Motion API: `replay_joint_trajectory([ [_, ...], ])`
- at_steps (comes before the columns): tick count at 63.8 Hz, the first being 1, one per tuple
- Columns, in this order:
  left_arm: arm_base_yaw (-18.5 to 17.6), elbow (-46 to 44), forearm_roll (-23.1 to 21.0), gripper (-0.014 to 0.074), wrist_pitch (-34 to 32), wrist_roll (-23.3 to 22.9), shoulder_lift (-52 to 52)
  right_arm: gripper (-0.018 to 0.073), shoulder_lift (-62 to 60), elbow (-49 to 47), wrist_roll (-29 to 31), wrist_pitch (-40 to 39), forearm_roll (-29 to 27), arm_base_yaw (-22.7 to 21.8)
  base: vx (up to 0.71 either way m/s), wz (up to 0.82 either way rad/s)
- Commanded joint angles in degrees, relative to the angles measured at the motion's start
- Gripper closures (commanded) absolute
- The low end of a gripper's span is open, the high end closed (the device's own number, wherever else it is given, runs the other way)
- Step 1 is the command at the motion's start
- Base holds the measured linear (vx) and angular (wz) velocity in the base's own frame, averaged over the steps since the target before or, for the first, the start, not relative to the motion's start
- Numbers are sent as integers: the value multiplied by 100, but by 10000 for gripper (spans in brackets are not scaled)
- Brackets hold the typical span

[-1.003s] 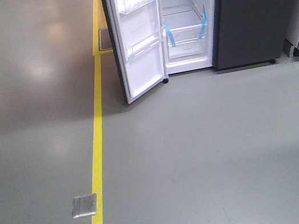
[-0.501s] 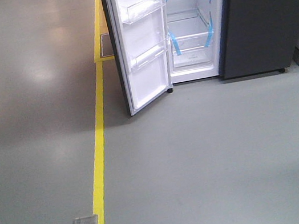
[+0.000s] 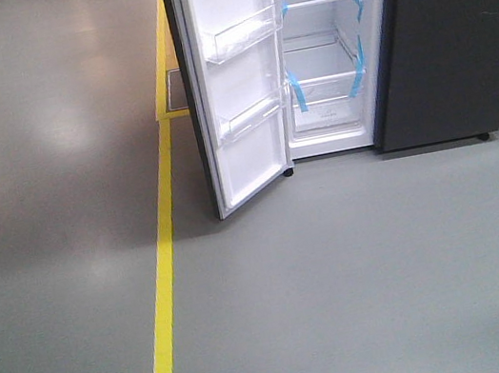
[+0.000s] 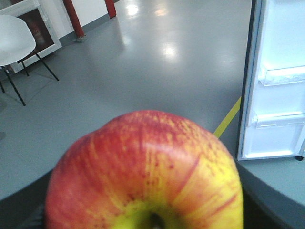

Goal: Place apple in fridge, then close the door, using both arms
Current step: 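Drive up to the refrigerator door holding the apple in the right gripper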

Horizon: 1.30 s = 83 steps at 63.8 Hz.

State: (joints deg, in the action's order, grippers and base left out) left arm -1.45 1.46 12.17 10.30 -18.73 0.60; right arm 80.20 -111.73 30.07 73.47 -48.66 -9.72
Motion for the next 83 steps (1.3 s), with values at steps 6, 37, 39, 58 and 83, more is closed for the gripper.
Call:
replay_joint_trajectory([
  [6,-31,123,-30,603,-441,-22,83,566,-144,-108,27,-37,-304,-5,27,-3],
  [37,-31,123,-30,603,-441,-22,83,566,-144,-108,27,-37,-304,-5,25,-4],
  [39,-31,123,-30,603,-441,-22,83,566,-144,-108,27,-37,-304,-5,23,-3],
  [58,-31,123,-30,603,-441,-22,83,566,-144,-108,27,-37,-304,-5,23,-2],
  [83,-31,123,-30,603,-441,-22,83,566,-144,-108,27,-37,-304,-5,23,0],
])
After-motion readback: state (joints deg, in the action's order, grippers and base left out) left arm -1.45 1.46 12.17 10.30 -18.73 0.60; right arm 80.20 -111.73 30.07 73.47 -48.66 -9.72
